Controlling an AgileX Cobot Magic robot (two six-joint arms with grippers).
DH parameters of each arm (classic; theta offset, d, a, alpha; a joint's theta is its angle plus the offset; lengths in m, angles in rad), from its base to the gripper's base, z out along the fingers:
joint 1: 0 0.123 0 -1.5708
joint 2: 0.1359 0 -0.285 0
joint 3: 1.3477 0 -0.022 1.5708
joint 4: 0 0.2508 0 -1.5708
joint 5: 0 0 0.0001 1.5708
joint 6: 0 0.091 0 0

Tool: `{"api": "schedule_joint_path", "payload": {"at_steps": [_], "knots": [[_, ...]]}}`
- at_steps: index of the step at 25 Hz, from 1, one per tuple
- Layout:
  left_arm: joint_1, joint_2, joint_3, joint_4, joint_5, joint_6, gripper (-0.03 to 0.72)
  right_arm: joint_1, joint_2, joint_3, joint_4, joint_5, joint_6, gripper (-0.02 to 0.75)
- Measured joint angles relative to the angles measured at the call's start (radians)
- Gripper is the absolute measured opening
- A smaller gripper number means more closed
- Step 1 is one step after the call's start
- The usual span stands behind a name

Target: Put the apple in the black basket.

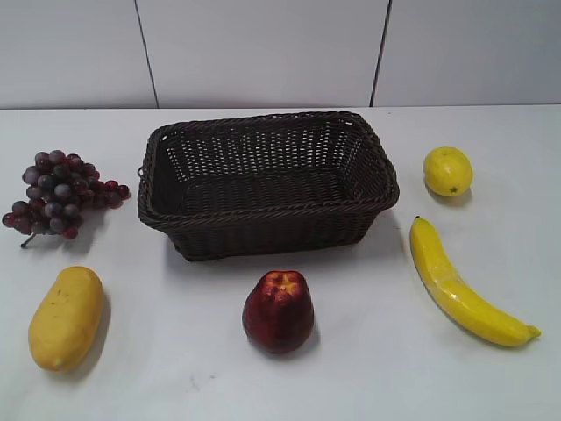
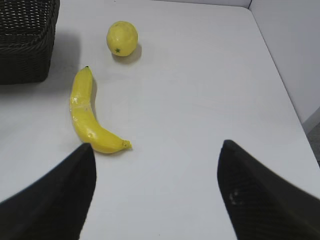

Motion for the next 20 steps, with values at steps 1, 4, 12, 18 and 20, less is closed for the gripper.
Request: {"api": "schedule_joint_path", "payload": {"at_steps": [1,4,12,18,20], "knots": [[0.0,0.0,0.0,0.0,0.0,0.0,0.659,0.0,0.0,0.0,0.0,0.0,0.0,0.571],[0.0,0.0,0.0,0.0,0.0,0.0,0.652,0.0,0.0,0.0,0.0,0.0,0.0,0.571],[0.0,0.019,-0.022,-0.006,-0.057,0.0,0.632,0.0,0.0,0.0,0.0,0.0,0.0,0.571],[-0.001,0.243,-0.104,-0.121,-0.262,0.002,0.632,0.0,0.0,0.0,0.0,0.0,0.0,0.571],[-0.009,0.351,-0.122,-0.205,-0.319,0.05,0.632,0.0,0.0,0.0,0.0,0.0,0.0,0.571]]}}
